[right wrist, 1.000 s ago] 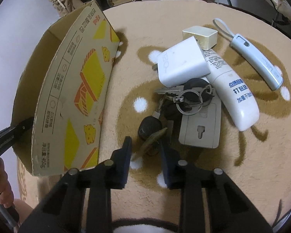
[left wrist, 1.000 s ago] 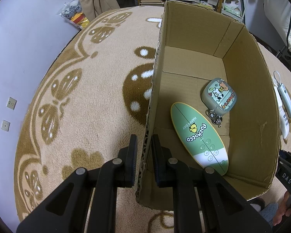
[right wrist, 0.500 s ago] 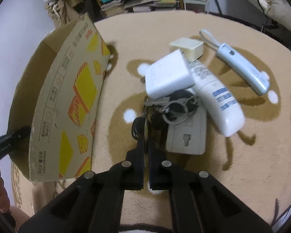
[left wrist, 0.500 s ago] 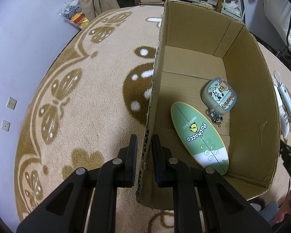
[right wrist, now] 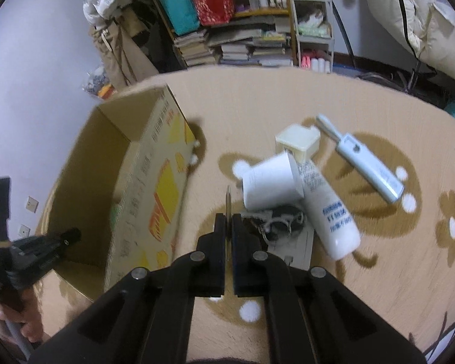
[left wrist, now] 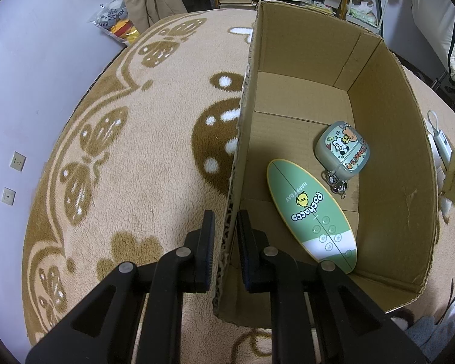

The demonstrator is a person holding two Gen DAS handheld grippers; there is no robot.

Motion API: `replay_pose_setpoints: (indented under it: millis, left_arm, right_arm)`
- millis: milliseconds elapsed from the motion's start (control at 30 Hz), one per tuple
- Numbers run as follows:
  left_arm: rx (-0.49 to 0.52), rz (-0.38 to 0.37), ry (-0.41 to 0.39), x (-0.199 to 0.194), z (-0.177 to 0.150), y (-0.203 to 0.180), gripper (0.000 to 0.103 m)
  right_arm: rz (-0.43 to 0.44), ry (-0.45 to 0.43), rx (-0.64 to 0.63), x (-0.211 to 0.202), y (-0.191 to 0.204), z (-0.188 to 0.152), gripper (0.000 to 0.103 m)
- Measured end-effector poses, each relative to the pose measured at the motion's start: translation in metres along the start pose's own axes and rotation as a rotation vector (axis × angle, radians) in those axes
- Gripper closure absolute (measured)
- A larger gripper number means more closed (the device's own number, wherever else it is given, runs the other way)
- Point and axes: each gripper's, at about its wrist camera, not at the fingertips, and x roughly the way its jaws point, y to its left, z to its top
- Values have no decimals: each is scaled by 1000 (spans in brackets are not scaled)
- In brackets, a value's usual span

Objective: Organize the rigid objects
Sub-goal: 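Grasp the key tag with the right tool and release it into the box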

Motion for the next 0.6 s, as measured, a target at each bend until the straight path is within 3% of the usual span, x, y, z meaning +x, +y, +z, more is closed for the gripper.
replay_pose_setpoints:
  millis: [600]
  left_arm:
    - [0,-1,1,0,-1,-1,89]
  right_arm:
    - [47,-108,-31,-37,22,36,98]
